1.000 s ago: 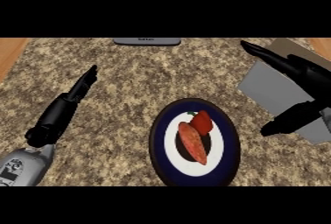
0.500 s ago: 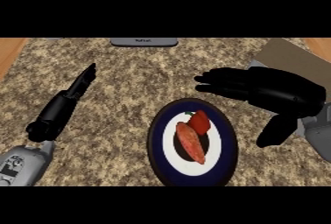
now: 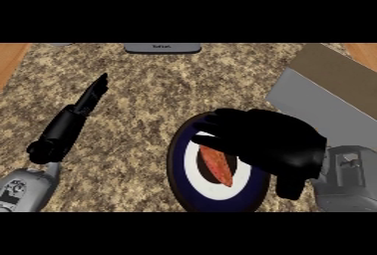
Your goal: Pick the sweet potato from the plate and place it in the cardboard box
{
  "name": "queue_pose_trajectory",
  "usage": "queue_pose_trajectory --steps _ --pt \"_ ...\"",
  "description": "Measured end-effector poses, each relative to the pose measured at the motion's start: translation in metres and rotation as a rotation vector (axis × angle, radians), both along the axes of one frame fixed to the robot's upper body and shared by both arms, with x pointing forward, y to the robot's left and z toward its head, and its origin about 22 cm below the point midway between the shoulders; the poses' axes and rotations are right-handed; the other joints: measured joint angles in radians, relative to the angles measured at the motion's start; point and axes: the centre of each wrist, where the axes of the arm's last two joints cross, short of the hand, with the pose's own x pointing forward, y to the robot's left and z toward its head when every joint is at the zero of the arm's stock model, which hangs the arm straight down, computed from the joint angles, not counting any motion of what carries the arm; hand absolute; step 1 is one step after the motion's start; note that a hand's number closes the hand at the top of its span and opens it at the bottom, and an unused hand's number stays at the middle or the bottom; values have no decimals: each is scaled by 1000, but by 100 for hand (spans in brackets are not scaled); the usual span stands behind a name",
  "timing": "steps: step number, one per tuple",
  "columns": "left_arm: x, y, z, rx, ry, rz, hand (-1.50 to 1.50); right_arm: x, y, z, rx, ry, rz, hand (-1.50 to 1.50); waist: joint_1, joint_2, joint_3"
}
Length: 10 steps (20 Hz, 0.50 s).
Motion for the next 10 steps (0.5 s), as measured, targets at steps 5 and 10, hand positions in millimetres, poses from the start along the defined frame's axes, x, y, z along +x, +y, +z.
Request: queue_pose_trajectory --steps 5,10 --pt "0 7 -1 0 -4 3 0 -14 16 -9 -68 22 -45 -150 0 1 0" --pt "-4 8 -6 2 1 4 0 -28 29 -27 -103 28 -70 -150 2 3 1"
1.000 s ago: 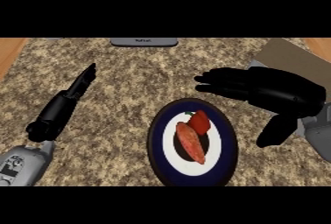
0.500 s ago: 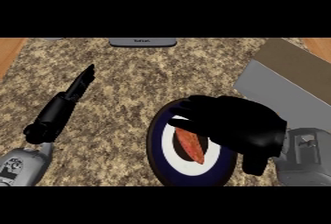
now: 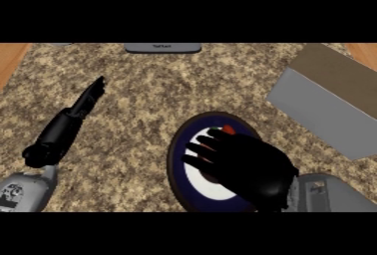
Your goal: Pick the sweet potato from the plate and place it in the cardboard box
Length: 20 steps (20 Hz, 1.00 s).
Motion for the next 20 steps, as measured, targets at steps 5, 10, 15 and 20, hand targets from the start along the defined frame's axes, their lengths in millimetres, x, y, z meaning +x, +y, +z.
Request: queue_pose_trajectory --steps 5,10,15,20 --pt "2 -2 3 -3 1 0 0 -2 4 -12 -16 -47 -27 -150 1 1 0" --pt "2 0 3 -1 4 -1 0 -1 8 -19 -19 -72 -40 -150 1 1 0" --pt "3 -2 4 5 -6 2 0 4 11 -38 -62 -97 -46 -150 2 1 0" --pt "11 -1 1 2 -4 -3 0 16 12 -58 -83 -110 -58 -150 1 2 0"
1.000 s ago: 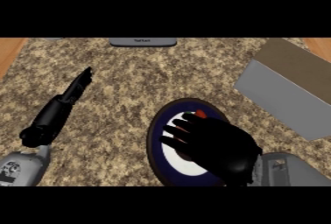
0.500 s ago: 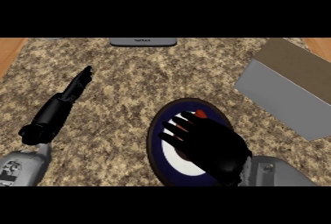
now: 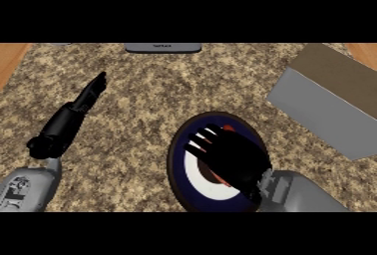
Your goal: Pick the sweet potato from the plate and place it in the cardboard box
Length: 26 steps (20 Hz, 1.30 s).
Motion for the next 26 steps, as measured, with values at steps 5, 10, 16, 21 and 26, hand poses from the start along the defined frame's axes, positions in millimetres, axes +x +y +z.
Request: queue_pose_trajectory --steps 5,10,16,21,26 --pt "0 -1 2 1 0 -4 0 1 4 -14 0 24 9 -150 0 0 0" --pt "-1 4 2 -3 4 -3 0 6 7 -26 -4 39 5 -150 0 -1 0" --pt "-10 5 -2 -7 -1 2 0 14 8 -39 -36 12 -21 -150 1 -1 0" --pt "-6 -3 4 -5 -2 1 0 27 7 -50 -41 20 -34 -150 1 0 0" --pt "-6 -6 3 -5 -4 1 0 31 -3 -70 -36 37 3 150 1 0 0"
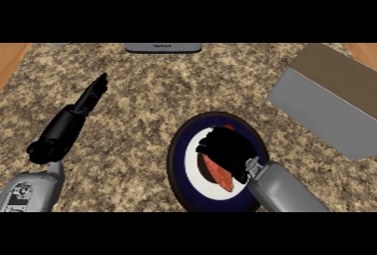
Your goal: Pick the sweet potato from the plate and place it in the cardboard box
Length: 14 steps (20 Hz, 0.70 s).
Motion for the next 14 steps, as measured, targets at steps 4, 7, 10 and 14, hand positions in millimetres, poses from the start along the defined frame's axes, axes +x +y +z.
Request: queue_pose_trajectory --steps 4,7,10,14 --pt "-1 0 4 2 3 -3 0 -2 6 -5 45 -41 83 150 2 -3 0" --pt "1 8 0 3 0 -1 0 -1 4 -10 84 -87 121 150 1 -3 -1" --pt "1 4 -3 6 4 -1 0 -1 6 -13 119 -115 154 150 0 -3 -1" --pt "-2 5 -3 3 2 -6 0 5 10 -8 192 -148 137 150 0 -1 -1"
